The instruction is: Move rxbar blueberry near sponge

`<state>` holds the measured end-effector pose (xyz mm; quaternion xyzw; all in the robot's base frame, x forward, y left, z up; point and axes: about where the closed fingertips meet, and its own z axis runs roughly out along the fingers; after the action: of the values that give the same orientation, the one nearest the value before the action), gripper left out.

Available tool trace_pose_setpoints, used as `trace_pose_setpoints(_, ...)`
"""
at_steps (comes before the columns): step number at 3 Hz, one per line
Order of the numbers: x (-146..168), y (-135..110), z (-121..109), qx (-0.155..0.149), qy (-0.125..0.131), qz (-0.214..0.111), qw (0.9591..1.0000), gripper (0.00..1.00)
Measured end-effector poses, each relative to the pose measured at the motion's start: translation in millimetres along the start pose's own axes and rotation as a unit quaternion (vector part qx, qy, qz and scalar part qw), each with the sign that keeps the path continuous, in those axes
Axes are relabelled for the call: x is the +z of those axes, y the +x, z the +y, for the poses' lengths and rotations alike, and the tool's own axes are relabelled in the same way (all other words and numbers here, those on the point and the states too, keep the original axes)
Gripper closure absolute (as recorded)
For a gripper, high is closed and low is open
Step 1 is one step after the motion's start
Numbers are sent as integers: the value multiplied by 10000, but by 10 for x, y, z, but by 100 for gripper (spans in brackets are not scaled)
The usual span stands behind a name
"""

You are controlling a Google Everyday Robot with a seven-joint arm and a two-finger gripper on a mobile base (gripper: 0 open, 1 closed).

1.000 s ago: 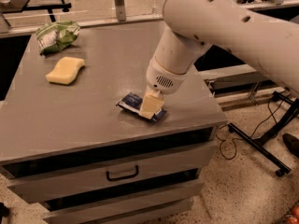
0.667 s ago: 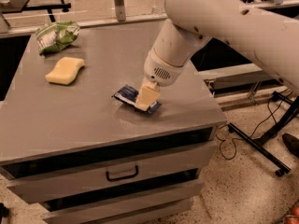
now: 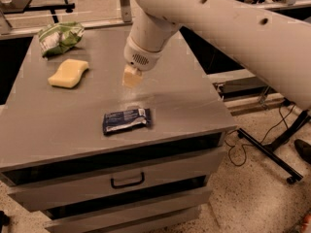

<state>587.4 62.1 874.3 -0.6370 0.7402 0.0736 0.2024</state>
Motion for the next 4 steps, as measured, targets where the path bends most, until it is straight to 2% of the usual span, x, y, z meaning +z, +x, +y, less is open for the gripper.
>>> trace_pose_setpoints(1,157,-131,-317,-166,223,192,9994,100)
trace_pose_setpoints(2,187,-132,-504,-348,264,110,9990,74)
trace_pose_setpoints(3,65,18,-438,-552,59,-122,9984,51)
trace_pose_setpoints(4,-95,219,-158,-783,-299,-316,9960,28)
